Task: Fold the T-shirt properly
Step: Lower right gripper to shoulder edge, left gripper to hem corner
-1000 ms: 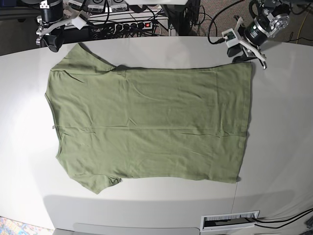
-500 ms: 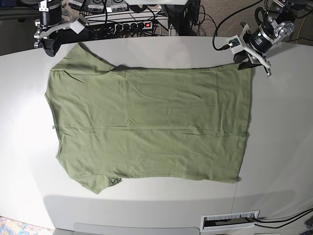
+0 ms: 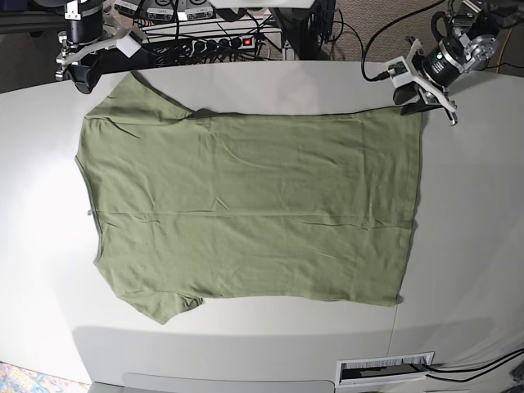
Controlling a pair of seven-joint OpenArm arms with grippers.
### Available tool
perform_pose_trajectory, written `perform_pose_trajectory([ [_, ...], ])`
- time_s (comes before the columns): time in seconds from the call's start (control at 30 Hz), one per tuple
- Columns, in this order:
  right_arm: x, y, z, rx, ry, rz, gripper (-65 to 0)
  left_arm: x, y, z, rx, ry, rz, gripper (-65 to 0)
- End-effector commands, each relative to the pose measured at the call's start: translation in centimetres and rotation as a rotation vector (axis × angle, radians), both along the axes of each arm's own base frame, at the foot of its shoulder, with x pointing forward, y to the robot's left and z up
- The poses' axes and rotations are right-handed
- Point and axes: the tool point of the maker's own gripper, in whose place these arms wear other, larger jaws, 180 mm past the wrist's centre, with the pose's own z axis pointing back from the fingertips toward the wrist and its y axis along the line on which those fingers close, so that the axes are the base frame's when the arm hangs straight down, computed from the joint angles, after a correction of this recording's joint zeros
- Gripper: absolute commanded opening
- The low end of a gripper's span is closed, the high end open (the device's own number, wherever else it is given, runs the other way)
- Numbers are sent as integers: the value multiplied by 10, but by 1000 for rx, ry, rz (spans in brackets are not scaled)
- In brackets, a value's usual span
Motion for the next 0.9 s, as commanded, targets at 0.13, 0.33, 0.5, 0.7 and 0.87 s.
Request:
perform_pose_trajectory([
  [0.13,4,2,7,-5,-27,17,-512,-14,8,-7,45,60,-34,-465],
  [0.33,4,0,8,-13,-28,9,-512,3,17,-9,61,36,-17,-465],
  [0.5,4,0,8,-16,-30,13,-512,6,30,-20,83,53,6,-465],
  [0.7,6,0,9,-18,-36,14,-512,8,27,-18,57,41,-7,-465],
  [0.87,9,0,10,-19,-44,13,-512,22,31,-16,63,16,2,-483],
])
